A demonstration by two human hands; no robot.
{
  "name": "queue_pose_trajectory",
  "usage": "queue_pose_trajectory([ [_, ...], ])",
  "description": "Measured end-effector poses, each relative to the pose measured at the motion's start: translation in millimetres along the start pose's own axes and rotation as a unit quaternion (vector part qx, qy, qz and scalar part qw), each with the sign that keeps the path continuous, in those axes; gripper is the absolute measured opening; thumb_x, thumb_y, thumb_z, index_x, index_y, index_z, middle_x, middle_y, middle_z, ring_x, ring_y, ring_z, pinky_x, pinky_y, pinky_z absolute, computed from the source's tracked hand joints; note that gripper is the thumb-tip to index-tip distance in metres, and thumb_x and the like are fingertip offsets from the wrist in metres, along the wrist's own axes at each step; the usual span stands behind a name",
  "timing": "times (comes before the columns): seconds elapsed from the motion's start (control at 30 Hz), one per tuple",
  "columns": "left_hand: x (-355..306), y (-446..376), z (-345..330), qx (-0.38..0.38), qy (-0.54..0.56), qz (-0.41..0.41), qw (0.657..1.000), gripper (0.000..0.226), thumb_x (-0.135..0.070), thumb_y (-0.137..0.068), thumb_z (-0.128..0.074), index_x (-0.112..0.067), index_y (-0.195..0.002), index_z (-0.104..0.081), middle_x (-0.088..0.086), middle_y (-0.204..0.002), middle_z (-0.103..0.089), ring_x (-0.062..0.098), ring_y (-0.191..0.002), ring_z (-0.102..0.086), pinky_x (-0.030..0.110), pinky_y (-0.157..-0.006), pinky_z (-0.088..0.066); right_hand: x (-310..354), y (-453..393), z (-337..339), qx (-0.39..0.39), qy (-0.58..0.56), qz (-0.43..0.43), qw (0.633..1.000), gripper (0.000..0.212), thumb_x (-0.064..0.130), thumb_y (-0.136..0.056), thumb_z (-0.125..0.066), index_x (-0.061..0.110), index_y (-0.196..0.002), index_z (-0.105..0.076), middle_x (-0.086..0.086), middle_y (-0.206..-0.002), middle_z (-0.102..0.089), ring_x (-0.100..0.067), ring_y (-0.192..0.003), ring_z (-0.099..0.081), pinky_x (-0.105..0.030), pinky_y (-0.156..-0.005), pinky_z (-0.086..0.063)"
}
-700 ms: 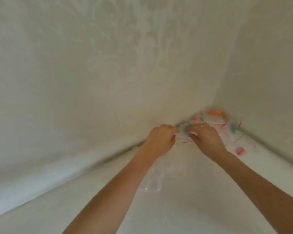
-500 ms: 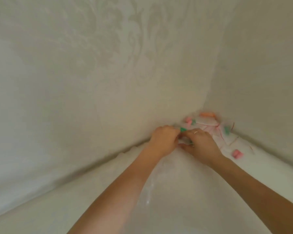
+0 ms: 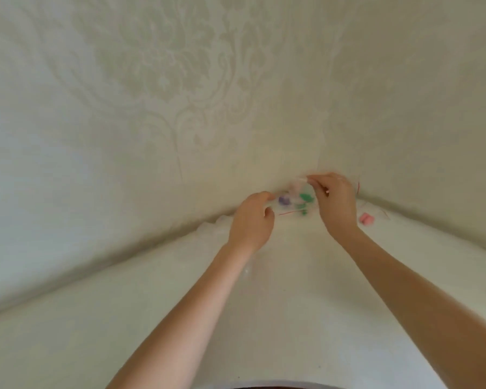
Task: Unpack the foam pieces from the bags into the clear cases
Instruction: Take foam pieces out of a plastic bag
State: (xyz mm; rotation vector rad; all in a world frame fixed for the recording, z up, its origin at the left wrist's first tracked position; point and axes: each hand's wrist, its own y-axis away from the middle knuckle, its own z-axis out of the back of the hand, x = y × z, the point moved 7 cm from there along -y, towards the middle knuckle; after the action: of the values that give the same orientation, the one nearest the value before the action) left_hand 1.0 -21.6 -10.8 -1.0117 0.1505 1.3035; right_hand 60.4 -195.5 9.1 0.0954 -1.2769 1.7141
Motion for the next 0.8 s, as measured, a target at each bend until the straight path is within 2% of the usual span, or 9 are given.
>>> queue_pose_trajectory([
  [0.1,-3,30,16,-0.071,0.132,0.049,0.987,0.014,-0.006,-0.09,-0.053,-0.013,-0.098,-0.063,0.002,-0.097,-0.065,0.005,-0.083,-0.059,0.008,-0.073,-0.043,24,32,17,-0.076,-0.104,-0.037,0.991,0.018,0.014,-0.092,-0.054,0.015,-0.098,-0.071,0.003,-0.09,-0.067,-0.023,-0.087,-0.061,-0.036,-0.077,-0.048],
  [0.2,-1,47,15,-0.096,0.223,0.057,0.968,0.015,-0.008,-0.088,-0.06,-0.021,-0.08,-0.059,0.0,-0.083,-0.067,0.006,-0.074,-0.061,0.015,-0.065,-0.05,39,62,8,-0.106,-0.136,-0.067,0.983,0.013,0.015,-0.092,-0.057,0.016,-0.096,-0.069,0.018,-0.081,-0.061,-0.014,-0.079,-0.06,-0.028,-0.071,-0.047],
  [0.27,0,47,9,-0.086,0.281,0.073,0.953,0.015,-0.009,-0.088,-0.061,-0.021,-0.079,-0.06,0.0,-0.08,-0.065,0.013,-0.075,-0.063,0.03,-0.065,-0.057,47,70,-8,-0.074,-0.136,-0.072,0.985,0.012,0.017,-0.092,-0.058,0.018,-0.098,-0.069,0.011,-0.087,-0.066,-0.012,-0.083,-0.061,-0.022,-0.072,-0.045],
  [0.37,4,41,0,-0.068,0.36,0.109,0.924,0.009,-0.013,-0.09,-0.061,-0.015,-0.081,-0.063,0.004,-0.081,-0.066,0.02,-0.079,-0.065,0.031,-0.064,-0.057,60,75,-23,-0.027,-0.138,-0.035,0.989,0.012,0.012,-0.092,-0.058,0.018,-0.095,-0.068,0.002,-0.098,-0.066,-0.014,-0.093,-0.059,-0.009,-0.075,-0.04],
  [0.5,20,34,0,-0.084,0.446,0.17,0.875,0.018,-0.013,-0.092,-0.057,-0.008,-0.076,-0.062,0.01,-0.076,-0.066,0.022,-0.07,-0.066,0.032,-0.067,-0.057,70,75,-25,-0.026,-0.11,0.026,0.993,0.008,0.012,-0.088,-0.062,0.017,-0.087,-0.068,0.012,-0.09,-0.058,-0.007,-0.097,-0.051,-0.025,-0.09,-0.04],
  [0.57,23,33,2,-0.093,0.465,0.178,0.862,0.018,-0.009,-0.093,-0.056,-0.004,-0.075,-0.059,0.013,-0.076,-0.063,0.016,-0.063,-0.065,0.026,-0.063,-0.055,71,76,-30,-0.003,-0.123,0.008,0.992,0.01,0.011,-0.086,-0.065,0.02,-0.082,-0.066,0.017,-0.086,-0.053,0.003,-0.089,-0.044,-0.017,-0.083,-0.037],
  [0.63,23,34,3,-0.095,0.464,0.175,0.863,0.018,-0.008,-0.092,-0.056,-0.003,-0.075,-0.058,0.016,-0.077,-0.065,0.015,-0.063,-0.066,0.024,-0.062,-0.055,72,75,-34,0.027,-0.164,-0.031,0.986,0.013,0.008,-0.084,-0.067,0.019,-0.077,-0.065,0.014,-0.08,-0.054,-0.001,-0.076,-0.045,-0.01,-0.068,-0.036],
  [0.7,25,34,5,-0.097,0.458,0.17,0.867,0.021,-0.011,-0.092,-0.057,-0.003,-0.073,-0.058,0.016,-0.076,-0.067,0.017,-0.065,-0.068,0.026,-0.064,-0.056,66,73,-39,0.071,-0.251,-0.109,0.959,0.01,0.007,-0.084,-0.067,0.012,-0.075,-0.065,0.007,-0.072,-0.057,-0.007,-0.066,-0.045,-0.009,-0.06,-0.037],
  [0.8,22,32,15,-0.097,0.369,0.113,0.917,0.022,-0.012,-0.092,-0.059,-0.005,-0.071,-0.057,0.01,-0.069,-0.066,0.016,-0.063,-0.067,0.027,-0.062,-0.055,58,80,-56,0.166,-0.455,-0.275,0.831,0.022,0.009,-0.089,-0.061,0.017,-0.069,-0.056,0.008,-0.062,-0.053,-0.006,-0.058,-0.044,-0.019,-0.06,-0.033],
])
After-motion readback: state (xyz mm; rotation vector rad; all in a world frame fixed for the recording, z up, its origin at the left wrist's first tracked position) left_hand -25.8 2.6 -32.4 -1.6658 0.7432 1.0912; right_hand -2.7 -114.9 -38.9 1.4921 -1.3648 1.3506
